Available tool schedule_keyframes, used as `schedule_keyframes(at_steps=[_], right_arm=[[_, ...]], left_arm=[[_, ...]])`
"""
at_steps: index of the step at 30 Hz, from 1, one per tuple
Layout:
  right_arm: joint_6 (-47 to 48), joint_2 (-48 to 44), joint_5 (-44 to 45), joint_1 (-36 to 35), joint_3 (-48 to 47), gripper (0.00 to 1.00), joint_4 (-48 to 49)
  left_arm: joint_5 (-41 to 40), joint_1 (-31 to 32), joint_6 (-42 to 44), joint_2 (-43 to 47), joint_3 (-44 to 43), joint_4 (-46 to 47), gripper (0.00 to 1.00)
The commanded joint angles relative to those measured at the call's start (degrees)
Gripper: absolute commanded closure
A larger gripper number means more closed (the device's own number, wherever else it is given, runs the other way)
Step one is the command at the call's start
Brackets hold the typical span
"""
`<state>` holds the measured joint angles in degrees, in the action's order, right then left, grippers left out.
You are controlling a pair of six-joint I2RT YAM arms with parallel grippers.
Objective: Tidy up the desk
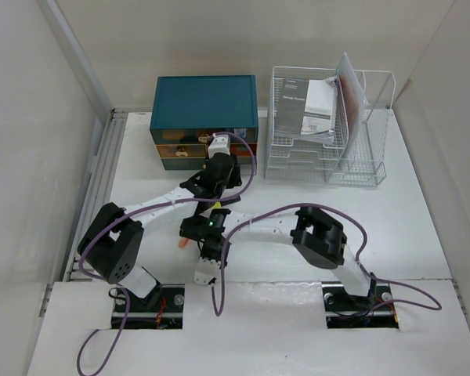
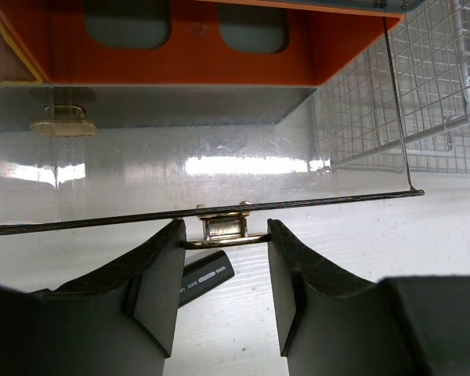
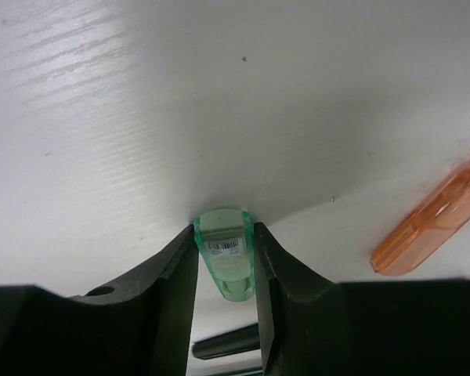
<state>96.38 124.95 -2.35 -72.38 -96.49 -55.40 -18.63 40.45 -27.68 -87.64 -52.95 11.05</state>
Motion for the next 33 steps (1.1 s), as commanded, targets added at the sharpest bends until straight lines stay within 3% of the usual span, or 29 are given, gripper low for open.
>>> schedule_keyframes(at_steps=[1, 6, 14, 22, 26, 33], right_arm=[[-7.24, 5.14, -9.34, 0.05, 6.13, 0.84, -1.83], [-18.05, -0.39, -10.66, 0.05, 10.08, 0.93, 6.95], [-35.63, -12.26, -11.27, 0.05, 17.46, 0.95, 18.38], [-46.89, -31.22, -3.64, 0.05, 28.19, 0.97, 24.72], [-52.42, -39.48, 5.05, 0.57, 32.58, 0.98, 28.41], [-54.89, -50.32, 4.28, 13.22, 36.63, 0.99, 29.74]], left_arm=[[2.02, 0.77, -0.62, 1.50, 0.74, 1.52, 1.00], [2.02, 0.77, -0.62, 1.50, 0.74, 1.52, 1.00], [2.02, 1.30, -0.62, 1.50, 0.74, 1.52, 1.00], [2.02, 1.83, -0.62, 1.50, 0.74, 1.52, 1.00], [2.02, 2.36, -0.62, 1.50, 0.74, 1.52, 1.00], [1.49, 2.36, -0.62, 1.50, 0.74, 1.52, 1.00]])
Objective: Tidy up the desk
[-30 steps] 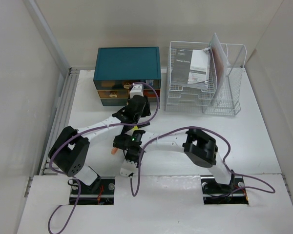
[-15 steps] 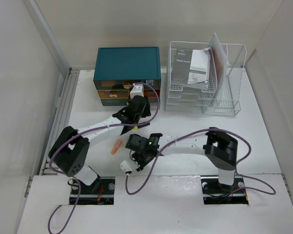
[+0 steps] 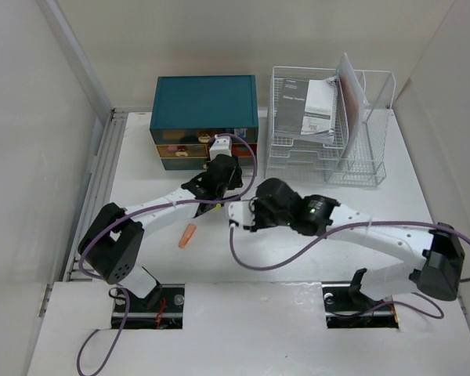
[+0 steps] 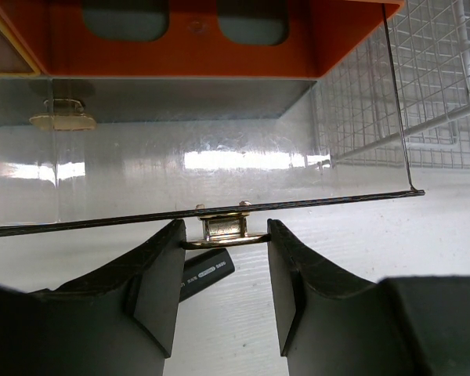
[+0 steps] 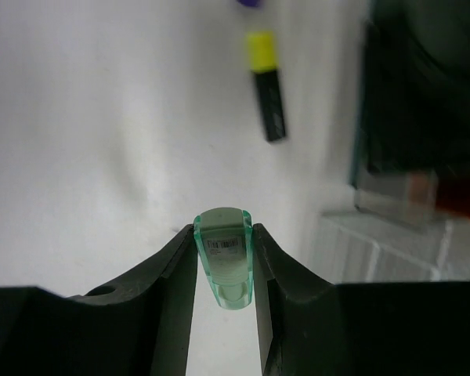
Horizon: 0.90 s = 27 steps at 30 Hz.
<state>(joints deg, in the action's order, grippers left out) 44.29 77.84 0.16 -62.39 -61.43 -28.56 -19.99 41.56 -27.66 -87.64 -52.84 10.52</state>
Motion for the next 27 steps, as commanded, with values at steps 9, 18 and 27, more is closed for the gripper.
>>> schedule_keyframes(at_steps=[9, 18, 27], right_arm=[[-1.31, -13.50, -2.80, 14.48, 5.09, 0.99, 5.78], [-7.37, -12.72, -11.30, 27.66, -0.35, 1.00, 14.57], [-13.79, -5.08, -23.18, 30.49, -10.19, 1.00, 16.16]], left_arm=[[2.85, 1.76, -0.64, 2.03, 0.63, 2.04, 1.00], [2.85, 1.77, -0.64, 2.03, 0.63, 2.04, 1.00], [2.85, 1.77, -0.64, 3.08, 1.25, 2.04, 1.00]])
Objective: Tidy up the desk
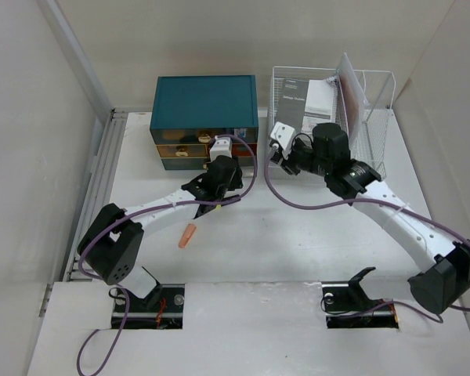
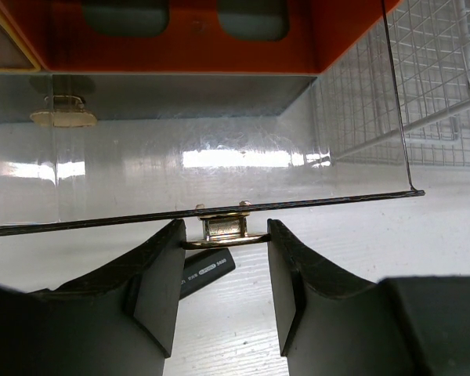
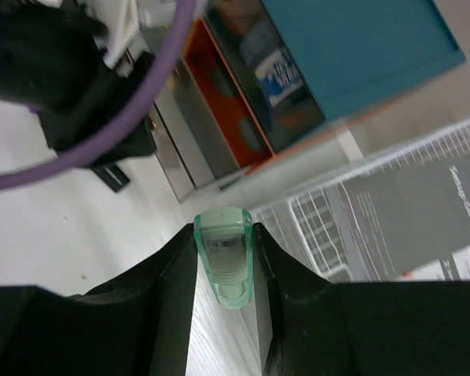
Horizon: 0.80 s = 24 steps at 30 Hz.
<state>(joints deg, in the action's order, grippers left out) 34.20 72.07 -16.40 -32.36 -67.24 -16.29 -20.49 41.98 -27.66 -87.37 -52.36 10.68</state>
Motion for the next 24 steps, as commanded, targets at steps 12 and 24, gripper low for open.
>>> schedule_keyframes(at_steps=[12, 24], right_arm=[[-10.98, 11.24, -17.60, 2.73, -12.64, 1.00, 5.04], [-12.14, 26.44, -20.51, 2.74, -23.54, 1.00, 6.71]], left_arm=[[3.35, 1.35, -1.17, 2.82, 1.29, 1.89, 1.00], [3.35, 1.35, -1.17, 2.82, 1.82, 1.89, 1.00]])
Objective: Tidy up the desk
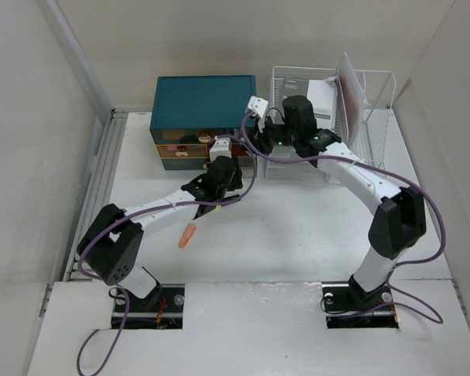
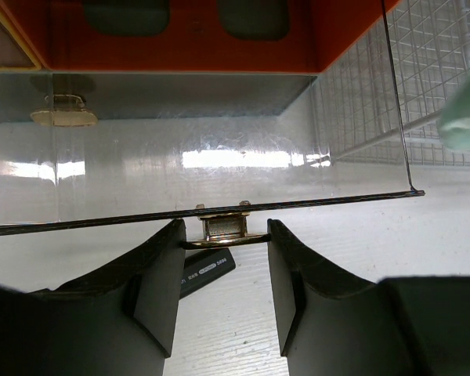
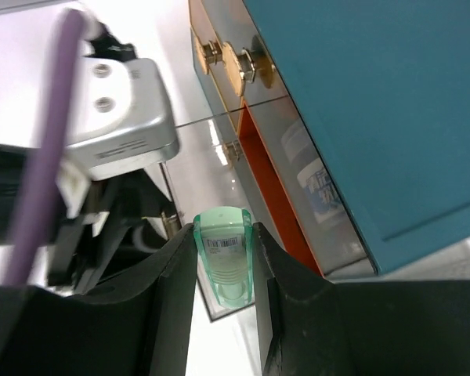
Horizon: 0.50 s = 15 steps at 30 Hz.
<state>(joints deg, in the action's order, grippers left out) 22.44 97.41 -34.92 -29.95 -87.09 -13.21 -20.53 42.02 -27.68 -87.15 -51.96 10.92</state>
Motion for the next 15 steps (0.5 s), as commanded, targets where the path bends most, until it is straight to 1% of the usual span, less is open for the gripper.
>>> schedule_keyframes(at_steps=[1, 6, 11, 13, 14, 15], right_arm=[[-0.38, 2.60, -2.00, 0.34, -4.49, 1.00, 3.63], [1.64, 5.69, -0.77, -0.19, -5.11, 0.99, 3.63], [3.92, 8.76, 0.81, -0.72, -5.64, 0.94, 3.63], [3.93, 9.56, 1.34, -0.72, -6.16, 0.87, 3.63], [4.45, 10.17, 1.34, -0.72, -6.16, 0.81, 3.63], [4.46, 10.17, 1.34, -0.72, -6.16, 0.70, 3.63]], left_arm=[[3.40, 1.31, -1.15, 2.60, 1.43, 1.65, 1.00], [3.92, 1.31, -1.15, 3.13, 1.43, 1.65, 1.00], [3.92, 1.31, -1.15, 3.13, 1.43, 1.65, 1.00], [3.92, 1.31, -1.15, 3.13, 1.43, 1.65, 1.00], [3.92, 1.31, -1.15, 3.13, 1.43, 1.65, 1.00], [3.92, 1.31, -1.15, 3.13, 1.43, 1.65, 1.00]])
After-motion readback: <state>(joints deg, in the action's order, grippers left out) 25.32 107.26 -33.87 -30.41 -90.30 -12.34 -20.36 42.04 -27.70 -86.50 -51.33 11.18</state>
